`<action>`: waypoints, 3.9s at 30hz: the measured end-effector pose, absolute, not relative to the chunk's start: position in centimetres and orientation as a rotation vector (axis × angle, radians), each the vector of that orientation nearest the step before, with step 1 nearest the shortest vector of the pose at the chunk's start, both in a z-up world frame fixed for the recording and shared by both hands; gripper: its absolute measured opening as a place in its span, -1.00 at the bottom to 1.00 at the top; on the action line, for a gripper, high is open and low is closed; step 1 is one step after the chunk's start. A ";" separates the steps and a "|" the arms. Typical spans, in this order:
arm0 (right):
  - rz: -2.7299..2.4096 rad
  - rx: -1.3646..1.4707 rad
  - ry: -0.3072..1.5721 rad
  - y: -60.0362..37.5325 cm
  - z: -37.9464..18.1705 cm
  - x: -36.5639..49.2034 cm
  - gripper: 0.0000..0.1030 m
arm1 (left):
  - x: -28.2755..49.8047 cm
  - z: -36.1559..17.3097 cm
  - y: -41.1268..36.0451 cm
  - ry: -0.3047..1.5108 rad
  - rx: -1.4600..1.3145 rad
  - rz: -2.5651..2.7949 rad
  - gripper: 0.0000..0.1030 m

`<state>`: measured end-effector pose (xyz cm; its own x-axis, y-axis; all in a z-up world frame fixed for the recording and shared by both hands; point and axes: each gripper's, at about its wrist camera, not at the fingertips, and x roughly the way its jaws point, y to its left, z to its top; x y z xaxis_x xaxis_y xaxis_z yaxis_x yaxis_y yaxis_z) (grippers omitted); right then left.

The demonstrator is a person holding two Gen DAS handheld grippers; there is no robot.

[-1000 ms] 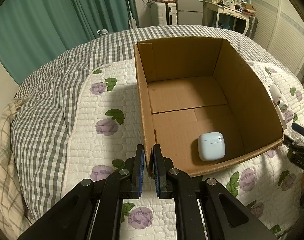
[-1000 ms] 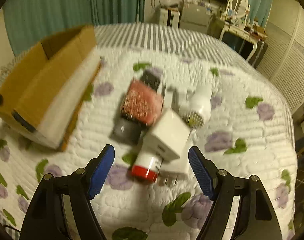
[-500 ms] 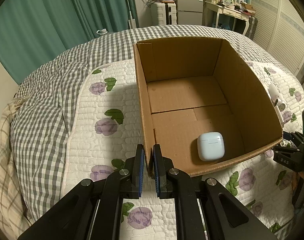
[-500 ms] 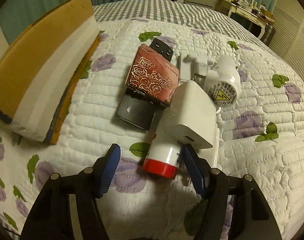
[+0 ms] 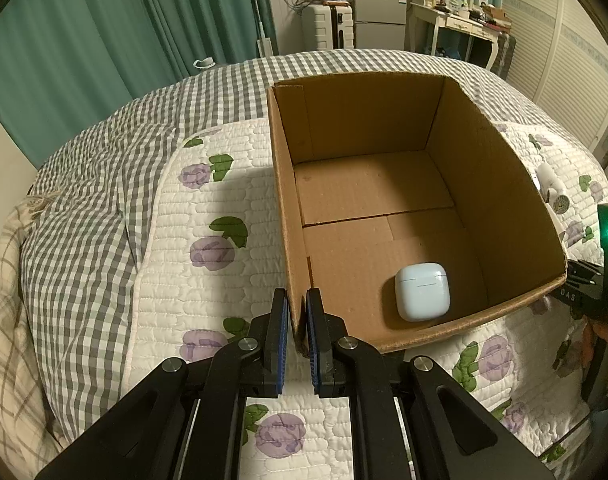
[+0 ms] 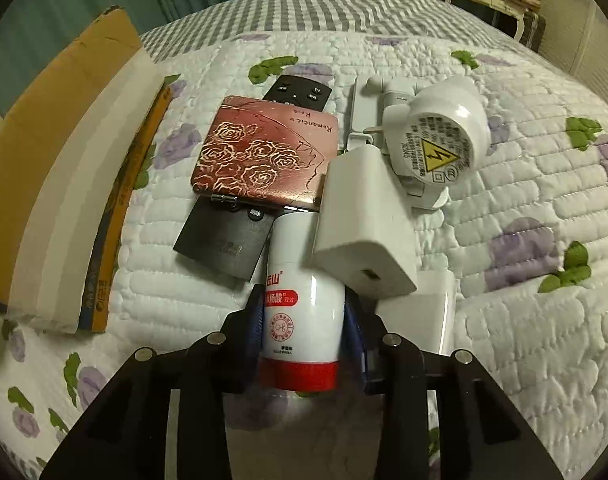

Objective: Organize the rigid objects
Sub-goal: 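Return the right tool to the items and grasp the white-red bottle, then carry the white-red bottle into the box and release it, then move the right tool back and grasp the small white charger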

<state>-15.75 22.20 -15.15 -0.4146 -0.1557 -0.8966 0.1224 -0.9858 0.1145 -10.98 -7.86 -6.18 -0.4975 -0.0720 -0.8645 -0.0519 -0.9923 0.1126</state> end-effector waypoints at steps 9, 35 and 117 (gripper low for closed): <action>-2.556 1.485 0.044 20.9 -12.9 -12.9 -0.30 | -11.0 -6.3 -7.9 -0.192 1.569 -2.704 -0.83; -2.454 0.964 0.282 7.1 0.8 -12.8 -0.30 | -10.8 -6.2 -8.2 -0.162 1.582 -2.715 -0.83; -2.529 1.663 0.462 23.9 -14.4 -15.0 -0.05 | -10.9 -6.3 -8.0 -0.149 1.585 -2.679 -0.83</action>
